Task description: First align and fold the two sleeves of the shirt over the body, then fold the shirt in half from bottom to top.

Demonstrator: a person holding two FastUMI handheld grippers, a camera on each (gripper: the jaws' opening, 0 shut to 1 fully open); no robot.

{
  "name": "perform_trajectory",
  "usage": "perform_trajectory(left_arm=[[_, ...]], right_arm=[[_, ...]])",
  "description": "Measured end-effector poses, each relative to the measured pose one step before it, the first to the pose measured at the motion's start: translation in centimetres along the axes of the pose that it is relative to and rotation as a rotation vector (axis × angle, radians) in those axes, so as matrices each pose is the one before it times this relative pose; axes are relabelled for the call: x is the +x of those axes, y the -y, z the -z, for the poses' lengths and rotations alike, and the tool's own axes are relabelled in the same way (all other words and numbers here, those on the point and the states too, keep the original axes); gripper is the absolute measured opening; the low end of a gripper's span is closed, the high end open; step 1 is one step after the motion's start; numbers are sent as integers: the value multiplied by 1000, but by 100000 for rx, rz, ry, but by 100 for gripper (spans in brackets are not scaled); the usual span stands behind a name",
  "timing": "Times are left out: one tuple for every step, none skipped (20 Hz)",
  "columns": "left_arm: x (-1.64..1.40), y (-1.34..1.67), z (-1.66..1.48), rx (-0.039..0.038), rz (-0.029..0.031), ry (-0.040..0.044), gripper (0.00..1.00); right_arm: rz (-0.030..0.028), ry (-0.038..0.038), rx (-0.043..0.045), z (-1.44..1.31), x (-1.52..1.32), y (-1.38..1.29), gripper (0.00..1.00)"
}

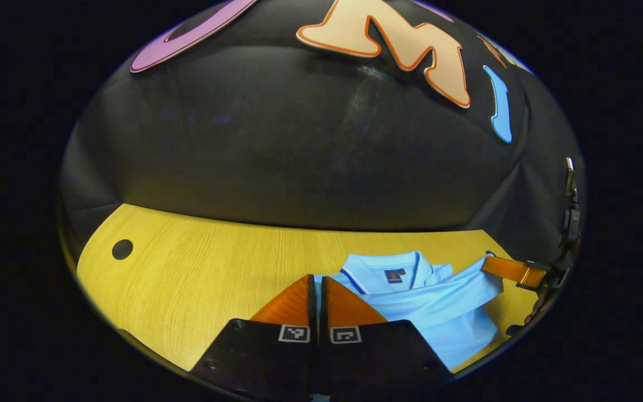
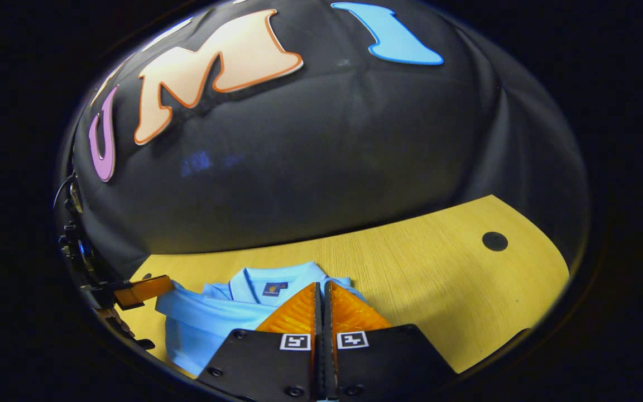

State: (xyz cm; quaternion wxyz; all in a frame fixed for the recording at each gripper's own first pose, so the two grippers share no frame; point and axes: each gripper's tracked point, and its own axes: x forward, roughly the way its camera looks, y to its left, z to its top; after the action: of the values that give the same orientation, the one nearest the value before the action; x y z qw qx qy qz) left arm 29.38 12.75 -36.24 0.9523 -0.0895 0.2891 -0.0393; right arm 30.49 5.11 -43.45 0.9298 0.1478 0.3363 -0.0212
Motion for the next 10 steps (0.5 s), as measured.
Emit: perform_trajectory(left_arm=[[320, -225, 91, -1844, -1293, 694, 0], [436, 242, 271, -1941, 1457, 450, 5], [-955, 3, -161, -1118, -133, 1004, 37], [-766, -190, -1102, 793, -1498, 2541, 68], [-1067, 137, -235, 2607, -1159, 4105, 100], [-1392, 342, -1116, 2840, -884, 4038, 95], [-2079, 720, -1161, 3419, 75, 3526, 96], [-1847, 731, -1185, 3133, 386, 2856, 96], [-1875, 757, -1131, 2282, 531, 3054, 96], [-1976, 812, -1122, 1334, 356, 2430, 96]], right_arm=[[1262, -1102, -1083, 668, 294, 230, 3], [-414, 805, -1400, 87, -320, -261, 27], [1329, 2706, -2583, -348, -492, 22, 51], [-1878, 3151, -2548, -875, -961, -517, 76], [-201, 4184, -3156, -586, -1195, -347, 100], [-404, 4297, -3377, -1155, -1513, -349, 95], [-776, 4030, -2838, -1257, -1797, -483, 95], [106, 3086, -2154, -1264, -1887, -198, 98], [-525, 2338, -1131, -1023, -1947, -191, 98], [-454, 2595, 34, -1037, -1857, -238, 98]])
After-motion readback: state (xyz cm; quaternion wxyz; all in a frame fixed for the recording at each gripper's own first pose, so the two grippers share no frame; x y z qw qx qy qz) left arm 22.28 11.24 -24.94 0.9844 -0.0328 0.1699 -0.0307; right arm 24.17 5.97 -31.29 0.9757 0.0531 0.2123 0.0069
